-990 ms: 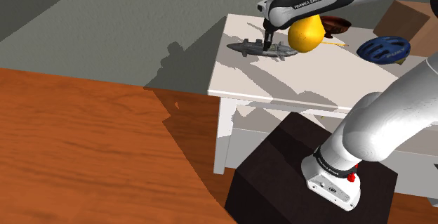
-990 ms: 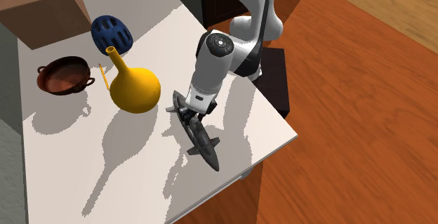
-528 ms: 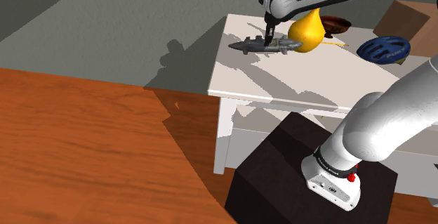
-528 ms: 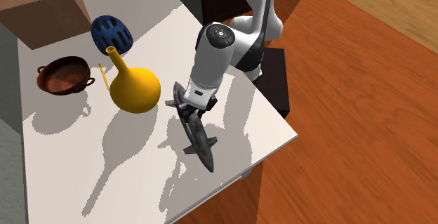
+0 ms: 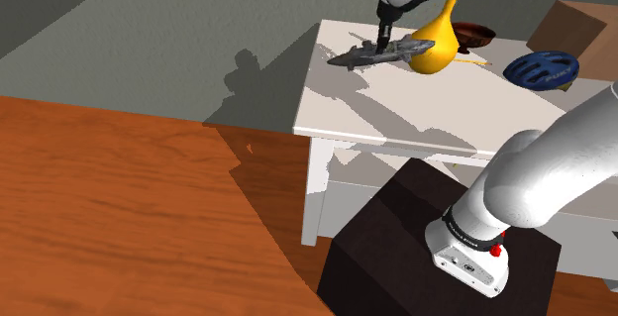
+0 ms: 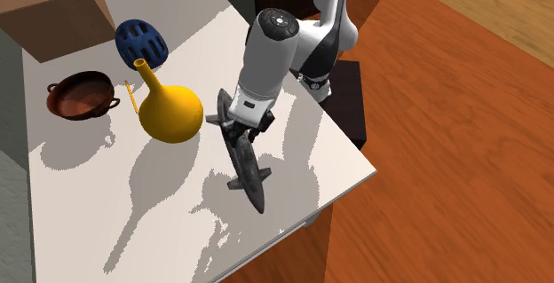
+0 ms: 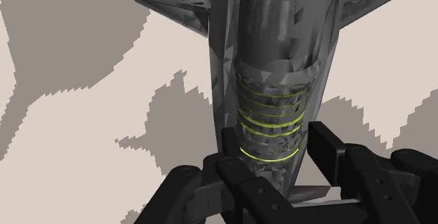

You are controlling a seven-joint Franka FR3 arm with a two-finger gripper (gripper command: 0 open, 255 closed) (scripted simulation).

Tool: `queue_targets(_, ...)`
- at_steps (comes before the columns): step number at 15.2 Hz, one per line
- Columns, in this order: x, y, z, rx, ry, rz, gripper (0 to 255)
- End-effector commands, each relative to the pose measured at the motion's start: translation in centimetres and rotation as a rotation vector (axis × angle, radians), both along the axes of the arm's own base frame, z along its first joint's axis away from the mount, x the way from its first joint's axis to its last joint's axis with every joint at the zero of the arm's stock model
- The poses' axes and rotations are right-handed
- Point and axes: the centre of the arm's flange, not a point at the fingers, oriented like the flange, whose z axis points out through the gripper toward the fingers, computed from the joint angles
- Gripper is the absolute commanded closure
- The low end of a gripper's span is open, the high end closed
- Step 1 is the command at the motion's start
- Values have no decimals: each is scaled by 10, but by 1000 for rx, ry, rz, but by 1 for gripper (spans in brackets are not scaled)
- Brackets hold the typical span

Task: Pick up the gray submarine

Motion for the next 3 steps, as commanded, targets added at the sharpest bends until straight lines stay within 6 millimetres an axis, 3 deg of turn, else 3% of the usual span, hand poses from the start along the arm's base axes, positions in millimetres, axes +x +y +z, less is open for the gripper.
queue_targets(1, 1, -1, 11, 0, -1, 0, 255)
queue_targets(3, 1, -1, 12, 0, -1, 0, 255)
